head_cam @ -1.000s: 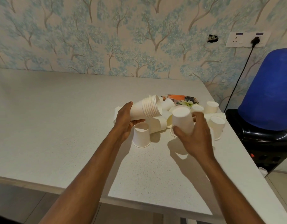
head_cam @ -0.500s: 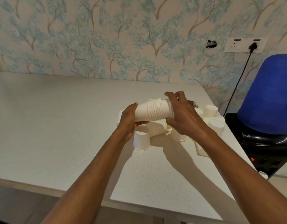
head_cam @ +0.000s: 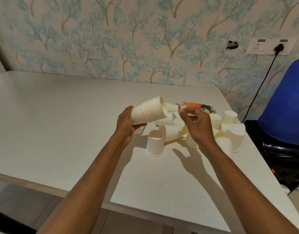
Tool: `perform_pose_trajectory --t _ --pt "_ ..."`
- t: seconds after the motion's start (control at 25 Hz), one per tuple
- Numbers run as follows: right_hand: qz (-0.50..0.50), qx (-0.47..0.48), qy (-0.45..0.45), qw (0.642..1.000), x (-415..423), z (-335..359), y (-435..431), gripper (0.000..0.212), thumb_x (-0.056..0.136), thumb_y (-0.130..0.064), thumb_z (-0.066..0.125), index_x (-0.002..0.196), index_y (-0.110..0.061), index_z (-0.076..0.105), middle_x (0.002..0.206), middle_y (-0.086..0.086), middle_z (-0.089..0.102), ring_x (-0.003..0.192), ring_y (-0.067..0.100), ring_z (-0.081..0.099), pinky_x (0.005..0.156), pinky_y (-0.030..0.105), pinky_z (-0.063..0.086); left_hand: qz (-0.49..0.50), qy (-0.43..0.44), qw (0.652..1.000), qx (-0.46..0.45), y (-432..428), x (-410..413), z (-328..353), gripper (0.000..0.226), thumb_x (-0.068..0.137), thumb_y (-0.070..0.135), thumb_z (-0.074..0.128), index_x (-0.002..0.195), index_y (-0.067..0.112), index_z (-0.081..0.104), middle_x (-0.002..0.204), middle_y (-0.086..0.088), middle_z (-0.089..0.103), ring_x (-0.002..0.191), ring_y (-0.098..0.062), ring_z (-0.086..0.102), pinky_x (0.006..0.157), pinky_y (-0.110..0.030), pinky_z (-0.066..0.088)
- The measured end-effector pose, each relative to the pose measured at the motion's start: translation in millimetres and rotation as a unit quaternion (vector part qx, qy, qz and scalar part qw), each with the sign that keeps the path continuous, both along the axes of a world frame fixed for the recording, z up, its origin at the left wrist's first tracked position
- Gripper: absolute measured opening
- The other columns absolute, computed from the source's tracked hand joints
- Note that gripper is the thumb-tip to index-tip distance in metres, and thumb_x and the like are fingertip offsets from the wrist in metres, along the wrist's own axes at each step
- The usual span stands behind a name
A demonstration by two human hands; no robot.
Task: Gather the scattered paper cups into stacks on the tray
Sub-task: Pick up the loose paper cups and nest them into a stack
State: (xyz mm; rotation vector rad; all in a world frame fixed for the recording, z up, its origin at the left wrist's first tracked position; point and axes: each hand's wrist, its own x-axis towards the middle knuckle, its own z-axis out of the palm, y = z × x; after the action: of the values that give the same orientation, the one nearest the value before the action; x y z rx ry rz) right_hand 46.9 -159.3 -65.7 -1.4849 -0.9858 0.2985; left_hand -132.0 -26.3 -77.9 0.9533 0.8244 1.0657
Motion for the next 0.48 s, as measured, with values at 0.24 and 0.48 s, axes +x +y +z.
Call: perform_pose_trajectory --t 0.24,0.48 --pt "-0.048 -0.206 -0.158 0.965 -56.0 -71.1 2.7 0.073 0.069 -0.065 0.072 0.123 -0.019 0.054 0.116 0.001 0.062 0.100 0.019 0.062 0.075 0.033 0.051 0.042 0.002 0.999 0.007 8.5 -14.2 -2.7 0.020 0.095 0.028 0.055 0.111 0.016 0.053 0.105 -0.010 0.058 0.093 -0.026 0.063 0.062 -0.035 0.061" --pt "-0.097 -0.217 -0.192 0.952 -79.8 -81.7 17.9 0.077 0.072 -0.058 0.074 0.131 -0.017 0.046 0.129 0.010 0.052 0.115 0.028 0.058 0.087 0.040 0.052 0.041 0.018 0.999 0.007 7.1 -14.4 -11.0 0.008 0.094 0.027 0.057 0.100 0.022 0.055 0.104 -0.009 0.059 0.093 -0.026 0.064 0.061 -0.032 0.060"
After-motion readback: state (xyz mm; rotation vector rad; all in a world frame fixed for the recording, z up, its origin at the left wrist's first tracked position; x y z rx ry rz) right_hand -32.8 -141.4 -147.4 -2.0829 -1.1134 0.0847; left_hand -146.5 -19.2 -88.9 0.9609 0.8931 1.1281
